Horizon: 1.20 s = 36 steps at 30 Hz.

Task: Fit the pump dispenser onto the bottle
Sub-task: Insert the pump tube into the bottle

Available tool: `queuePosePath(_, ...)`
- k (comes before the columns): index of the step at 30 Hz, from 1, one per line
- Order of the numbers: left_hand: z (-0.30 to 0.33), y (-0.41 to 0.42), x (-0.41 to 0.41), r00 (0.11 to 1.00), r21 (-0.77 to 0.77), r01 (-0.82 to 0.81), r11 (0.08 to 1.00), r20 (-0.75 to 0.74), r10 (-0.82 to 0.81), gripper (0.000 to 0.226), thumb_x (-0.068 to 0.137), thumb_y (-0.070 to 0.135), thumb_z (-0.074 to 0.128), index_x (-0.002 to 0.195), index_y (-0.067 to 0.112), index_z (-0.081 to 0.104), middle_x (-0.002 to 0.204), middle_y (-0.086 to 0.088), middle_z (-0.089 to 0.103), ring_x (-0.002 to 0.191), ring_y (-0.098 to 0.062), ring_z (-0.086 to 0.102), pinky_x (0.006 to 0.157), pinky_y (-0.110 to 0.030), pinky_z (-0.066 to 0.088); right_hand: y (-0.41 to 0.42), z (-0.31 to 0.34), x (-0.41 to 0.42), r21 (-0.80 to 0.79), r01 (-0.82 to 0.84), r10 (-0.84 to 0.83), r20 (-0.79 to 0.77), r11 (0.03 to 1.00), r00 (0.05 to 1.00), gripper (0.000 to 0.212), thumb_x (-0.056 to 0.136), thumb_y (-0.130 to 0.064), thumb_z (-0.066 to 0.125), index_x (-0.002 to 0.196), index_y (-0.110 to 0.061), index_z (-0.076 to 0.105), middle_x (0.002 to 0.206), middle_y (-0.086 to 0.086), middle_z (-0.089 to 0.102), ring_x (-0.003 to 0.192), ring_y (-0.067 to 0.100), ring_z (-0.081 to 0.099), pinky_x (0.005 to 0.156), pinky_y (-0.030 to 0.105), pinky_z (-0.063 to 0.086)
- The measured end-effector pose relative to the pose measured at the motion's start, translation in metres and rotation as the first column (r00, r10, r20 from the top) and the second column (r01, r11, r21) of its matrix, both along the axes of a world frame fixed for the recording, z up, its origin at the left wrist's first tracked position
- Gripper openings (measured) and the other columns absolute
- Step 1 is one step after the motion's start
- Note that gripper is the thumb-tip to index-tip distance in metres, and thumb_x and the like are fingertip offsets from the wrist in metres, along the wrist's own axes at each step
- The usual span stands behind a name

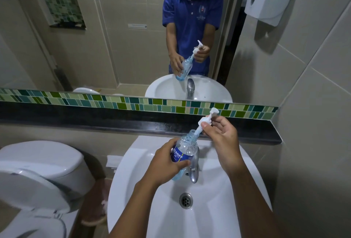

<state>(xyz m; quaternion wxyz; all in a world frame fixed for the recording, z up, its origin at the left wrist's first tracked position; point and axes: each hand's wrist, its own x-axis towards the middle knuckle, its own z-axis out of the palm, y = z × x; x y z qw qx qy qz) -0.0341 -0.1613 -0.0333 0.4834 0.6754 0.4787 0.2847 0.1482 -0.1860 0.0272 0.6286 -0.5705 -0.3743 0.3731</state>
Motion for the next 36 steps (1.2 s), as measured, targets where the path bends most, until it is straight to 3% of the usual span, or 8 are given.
queuePosePath(4, -0.001, 0.009, 0.007, 0.999, 0.031, 0.030, 0.999, -0.037, -0.028, 0.064, 0.077, 0.027, 0.089, 0.132, 0.036, 0.060, 0.124, 0.013, 0.071, 0.105, -0.007, 0.070, 0.093, -0.034, 0.062, 0.009, -0.006, 0.008, -0.001, -0.019, 0.019, 0.001, 1.000, 1.000, 0.024, 0.089, -0.011, 0.069, 0.112, -0.013, 0.066, 0.112, 0.012, 0.073, 0.106, 0.027, 0.071, 0.095, 0.042, 0.056)
queuePosePath(10, -0.003, 0.021, 0.020, 0.999, 0.025, 0.036, 0.999, -0.035, -0.035, 0.064, 0.081, 0.027, 0.086, 0.138, 0.034, 0.057, 0.126, 0.014, 0.069, 0.105, 0.001, 0.066, 0.088, -0.019, 0.059, 0.018, -0.028, 0.014, -0.073, -0.124, 0.121, -0.039, 0.990, 0.992, 0.028, 0.094, -0.006, 0.061, 0.120, -0.015, 0.066, 0.114, 0.005, 0.074, 0.105, 0.017, 0.072, 0.085, 0.030, 0.060)
queuePosePath(15, -0.009, 0.026, 0.020, 0.997, 0.025, 0.035, 0.999, -0.063, -0.034, 0.068, 0.079, 0.033, 0.087, 0.139, 0.039, 0.056, 0.128, 0.014, 0.068, 0.109, -0.006, 0.068, 0.094, -0.032, 0.062, 0.032, -0.038, 0.019, -0.112, -0.072, 0.076, 0.038, 0.991, 0.996, 0.028, 0.081, -0.012, 0.078, 0.104, -0.005, 0.064, 0.099, 0.016, 0.075, 0.095, 0.029, 0.073, 0.086, 0.049, 0.061)
queuePosePath(17, -0.010, 0.027, 0.020, 0.997, 0.023, 0.033, 0.999, -0.063, -0.032, 0.067, 0.078, 0.033, 0.087, 0.137, 0.042, 0.055, 0.128, 0.015, 0.068, 0.110, -0.006, 0.067, 0.094, -0.032, 0.062, 0.035, -0.039, 0.021, -0.110, -0.106, 0.106, -0.003, 0.988, 0.994, 0.033, 0.079, -0.011, 0.080, 0.105, -0.004, 0.061, 0.098, 0.015, 0.075, 0.094, 0.031, 0.073, 0.083, 0.045, 0.062)
queuePosePath(20, -0.009, 0.029, 0.019, 0.999, 0.009, 0.016, 1.000, -0.044, -0.016, 0.060, 0.078, 0.030, 0.087, 0.127, 0.050, 0.058, 0.121, 0.016, 0.072, 0.103, -0.003, 0.070, 0.091, -0.029, 0.062, 0.033, -0.035, 0.021, -0.073, -0.243, 0.240, -0.049, 0.967, 0.970, 0.033, 0.090, -0.012, 0.067, 0.122, -0.017, 0.062, 0.117, -0.004, 0.074, 0.113, 0.016, 0.068, 0.093, 0.033, 0.057)
queuePosePath(23, -0.005, 0.028, 0.018, 0.999, -0.019, 0.017, 1.000, -0.032, -0.017, 0.057, 0.081, 0.025, 0.085, 0.114, 0.061, 0.057, 0.107, 0.028, 0.073, 0.096, 0.007, 0.068, 0.082, -0.018, 0.060, 0.032, -0.036, 0.023, -0.062, -0.259, 0.261, 0.019, 0.964, 0.965, 0.039, 0.095, -0.008, 0.057, 0.133, -0.017, 0.061, 0.128, -0.006, 0.071, 0.119, 0.009, 0.065, 0.101, 0.035, 0.053)
queuePosePath(29, 0.002, 0.014, 0.016, 0.998, -0.031, 0.053, 0.998, -0.016, -0.054, 0.060, 0.081, 0.027, 0.086, 0.127, 0.052, 0.056, 0.119, 0.022, 0.071, 0.103, 0.010, 0.064, 0.077, -0.009, 0.056, 0.021, -0.029, 0.016, -0.037, -0.203, 0.204, 0.020, 0.978, 0.979, 0.029, 0.084, -0.002, 0.073, 0.110, -0.011, 0.063, 0.098, 0.000, 0.075, 0.091, 0.015, 0.072, 0.082, 0.032, 0.060)
queuePosePath(36, 0.012, -0.001, 0.019, 0.998, -0.009, 0.069, 0.998, -0.005, -0.069, 0.059, 0.080, 0.030, 0.087, 0.121, 0.059, 0.056, 0.117, 0.026, 0.070, 0.104, 0.008, 0.065, 0.079, -0.013, 0.059, -0.002, -0.019, 0.017, 0.049, -0.160, 0.160, 0.018, 0.986, 0.987, 0.022, 0.092, -0.007, 0.063, 0.108, -0.022, 0.067, 0.102, -0.010, 0.078, 0.103, 0.012, 0.072, 0.079, 0.025, 0.060)
